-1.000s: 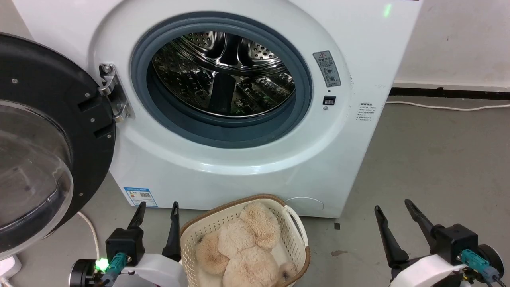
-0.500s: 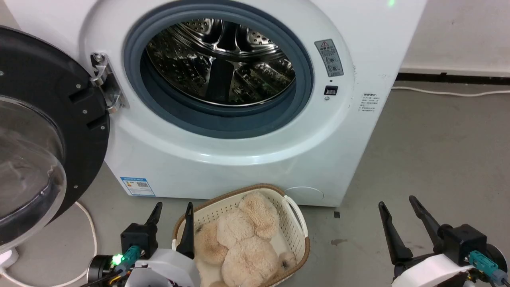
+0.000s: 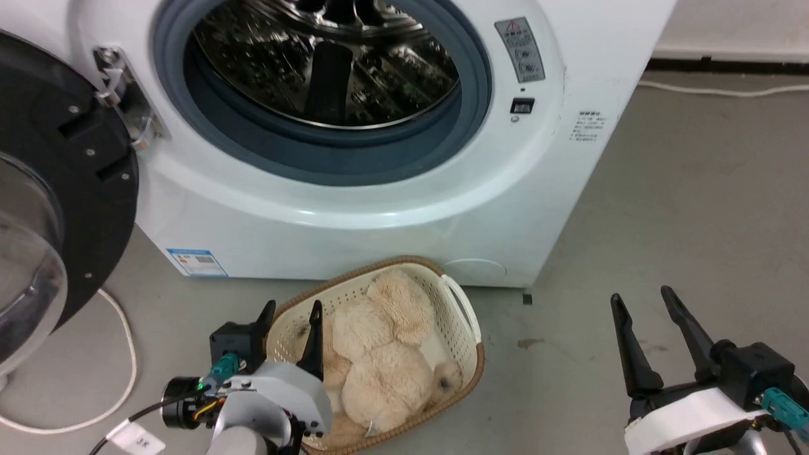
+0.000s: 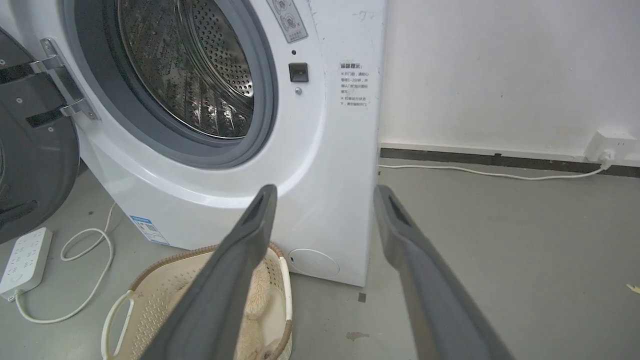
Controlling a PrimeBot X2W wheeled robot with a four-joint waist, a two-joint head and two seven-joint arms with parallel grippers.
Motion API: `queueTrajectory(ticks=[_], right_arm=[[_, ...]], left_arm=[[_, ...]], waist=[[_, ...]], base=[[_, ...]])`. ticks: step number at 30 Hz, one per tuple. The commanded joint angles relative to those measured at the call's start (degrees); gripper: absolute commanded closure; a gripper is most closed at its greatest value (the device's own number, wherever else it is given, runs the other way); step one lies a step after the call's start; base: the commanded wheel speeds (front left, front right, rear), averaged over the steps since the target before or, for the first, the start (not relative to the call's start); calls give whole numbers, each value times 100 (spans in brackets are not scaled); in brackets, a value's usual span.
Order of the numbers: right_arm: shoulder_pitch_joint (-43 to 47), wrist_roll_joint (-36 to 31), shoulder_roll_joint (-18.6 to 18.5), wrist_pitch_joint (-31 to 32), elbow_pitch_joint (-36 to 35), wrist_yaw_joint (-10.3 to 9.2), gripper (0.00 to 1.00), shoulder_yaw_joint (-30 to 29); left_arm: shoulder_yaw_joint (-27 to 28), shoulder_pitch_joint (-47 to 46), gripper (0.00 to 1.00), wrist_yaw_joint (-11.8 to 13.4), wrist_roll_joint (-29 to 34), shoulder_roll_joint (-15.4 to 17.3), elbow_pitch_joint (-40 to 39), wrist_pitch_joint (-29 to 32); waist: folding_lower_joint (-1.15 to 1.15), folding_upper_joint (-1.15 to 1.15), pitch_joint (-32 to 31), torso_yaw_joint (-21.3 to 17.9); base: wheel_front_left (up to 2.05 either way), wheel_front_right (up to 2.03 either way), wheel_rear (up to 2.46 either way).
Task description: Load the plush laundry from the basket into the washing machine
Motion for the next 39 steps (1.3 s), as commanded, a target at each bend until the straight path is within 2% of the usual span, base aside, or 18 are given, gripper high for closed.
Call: queueTrajectory(ticks=[1,11,28,39], right_arm=[[-100,54,-4,-55,-49,2,0,8],[-277,215,-4,-175,-212,3,0,-34],[-463,579,-6,-378,-464,3,0,-214],[-537,862,-6,-509,-590,3,0,-252]], left_arm=[[-44,-135,0,27,-64,2,94,-27],[-256,-859,0,42,-418,1,825,220],[-633,-2095,0,421,-993,29,2115,1061],[-748,-2776,0,694,-1354,108,2789,1209]], waist=[[-1,0,123,-40],[-1,0,761,-181],[-1,0,1919,-498],[-1,0,2662,-701]], base=[[0,0,0],[0,0,0],[0,0,0],[0,0,0]])
